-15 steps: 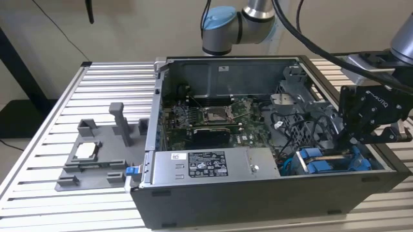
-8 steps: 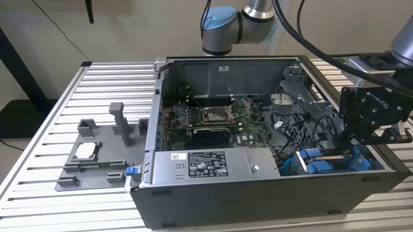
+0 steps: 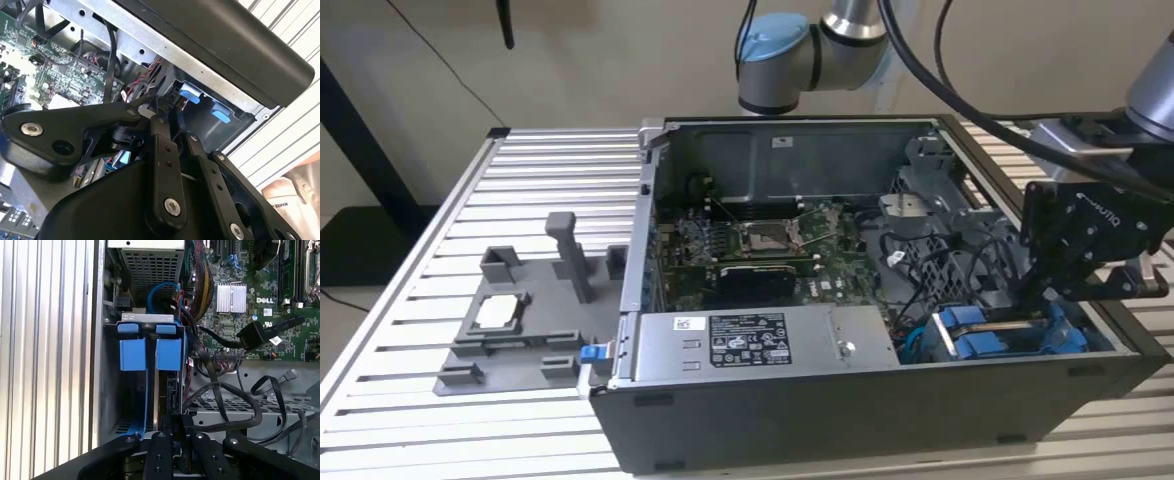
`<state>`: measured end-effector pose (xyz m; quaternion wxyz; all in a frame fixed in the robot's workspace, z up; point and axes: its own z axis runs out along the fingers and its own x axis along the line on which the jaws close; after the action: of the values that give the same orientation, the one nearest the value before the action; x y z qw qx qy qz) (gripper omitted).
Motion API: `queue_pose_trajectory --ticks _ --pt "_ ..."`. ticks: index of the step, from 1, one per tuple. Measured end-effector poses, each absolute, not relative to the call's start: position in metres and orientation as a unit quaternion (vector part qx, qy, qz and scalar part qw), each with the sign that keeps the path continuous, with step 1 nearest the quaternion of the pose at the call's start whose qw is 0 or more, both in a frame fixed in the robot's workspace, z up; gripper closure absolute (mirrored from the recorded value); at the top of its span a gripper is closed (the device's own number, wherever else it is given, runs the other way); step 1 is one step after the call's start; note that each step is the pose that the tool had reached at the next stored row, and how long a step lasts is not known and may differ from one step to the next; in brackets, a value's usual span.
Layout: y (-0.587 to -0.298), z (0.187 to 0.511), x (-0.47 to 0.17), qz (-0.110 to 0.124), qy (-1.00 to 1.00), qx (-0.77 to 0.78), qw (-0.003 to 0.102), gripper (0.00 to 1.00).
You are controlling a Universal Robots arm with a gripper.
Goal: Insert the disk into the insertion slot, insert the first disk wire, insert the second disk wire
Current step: 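Insert the first disk wire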
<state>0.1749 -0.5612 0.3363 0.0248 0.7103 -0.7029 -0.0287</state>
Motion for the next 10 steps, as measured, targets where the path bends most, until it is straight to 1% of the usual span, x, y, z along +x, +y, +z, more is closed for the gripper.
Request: queue_pose_trajectory --ticks 6,7,9,10 --pt "-0.5613 0.3337 0.1749 -0.029 -0.705 0.708 0.025 0.80" --pt "-0.5612 0.3336 0.1749 -0.029 -0.706 0.708 0.025 0.79" --pt "-0.5612 0.3353 0.1749 -0.029 -0.706 0.708 0.024 0.79" --pt "-0.5612 0.3370 0.1749 -0.029 -0.706 0.708 0.025 0.73"
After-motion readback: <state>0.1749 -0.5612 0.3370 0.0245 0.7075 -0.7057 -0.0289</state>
